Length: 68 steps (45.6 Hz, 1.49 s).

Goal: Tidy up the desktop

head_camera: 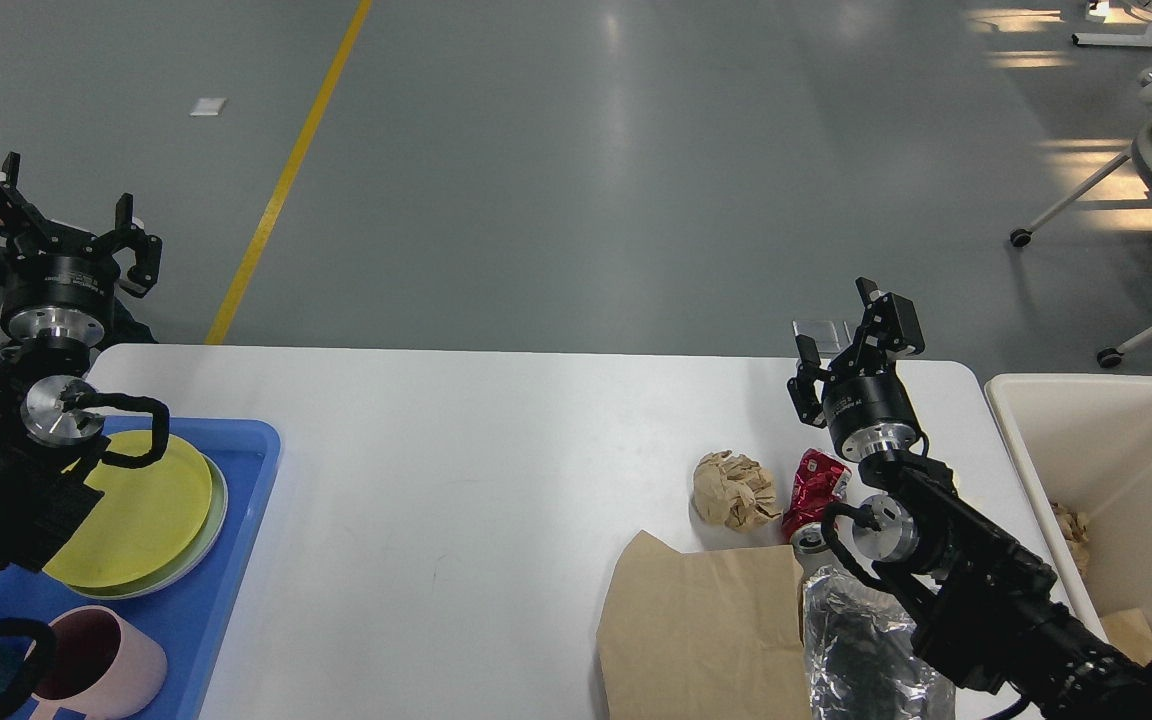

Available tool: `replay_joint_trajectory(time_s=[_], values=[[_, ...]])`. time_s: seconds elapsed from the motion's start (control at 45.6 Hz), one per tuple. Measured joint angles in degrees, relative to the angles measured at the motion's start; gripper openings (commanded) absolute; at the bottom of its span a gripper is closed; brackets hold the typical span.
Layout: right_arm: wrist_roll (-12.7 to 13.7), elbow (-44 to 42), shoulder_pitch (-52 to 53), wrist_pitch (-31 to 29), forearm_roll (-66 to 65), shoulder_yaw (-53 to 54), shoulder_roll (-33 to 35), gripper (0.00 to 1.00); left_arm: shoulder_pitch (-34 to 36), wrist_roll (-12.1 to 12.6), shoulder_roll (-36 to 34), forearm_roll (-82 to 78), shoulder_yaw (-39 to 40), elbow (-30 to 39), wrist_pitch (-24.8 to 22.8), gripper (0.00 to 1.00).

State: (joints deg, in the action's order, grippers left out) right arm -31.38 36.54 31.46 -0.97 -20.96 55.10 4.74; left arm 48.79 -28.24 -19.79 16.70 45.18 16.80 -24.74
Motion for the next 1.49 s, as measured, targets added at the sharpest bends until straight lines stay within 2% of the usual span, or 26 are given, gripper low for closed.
replay_joint_trajectory(time_s=[0.57, 0.921, 1.185, 1.382, 1.492], values=[[0.0, 0.0, 0.0, 0.0, 0.0, 0.0, 0.0, 1.0, 1.4, -0.3, -0.8, 0.0, 0.2, -0.1, 0.5, 0.96], [0.0, 0.0, 0.0, 0.0, 0.0, 0.0, 0.0, 1.0, 0.5, -0.1, 1.2, -0.7, -0.1, -0.1, 0.3, 0.96], [0.0, 0.0, 0.0, 0.0, 0.0, 0.0, 0.0, 1.0, -1.7, -0.3, 3.5, -0.8, 0.2, -0.1, -2.2, 0.96], [0.0, 0.0, 0.0, 0.0, 0.0, 0.0, 0.0, 1.0, -2.4, -0.4, 5.0, -0.8, 0.2, 0.0, -7.8, 0.96], [0.0, 0.0, 0.0, 0.0, 0.0, 0.0, 0.0, 1.0, -3.5, -0.4, 5.7, -0.8, 0.2, 0.0, -9.3, 0.96]])
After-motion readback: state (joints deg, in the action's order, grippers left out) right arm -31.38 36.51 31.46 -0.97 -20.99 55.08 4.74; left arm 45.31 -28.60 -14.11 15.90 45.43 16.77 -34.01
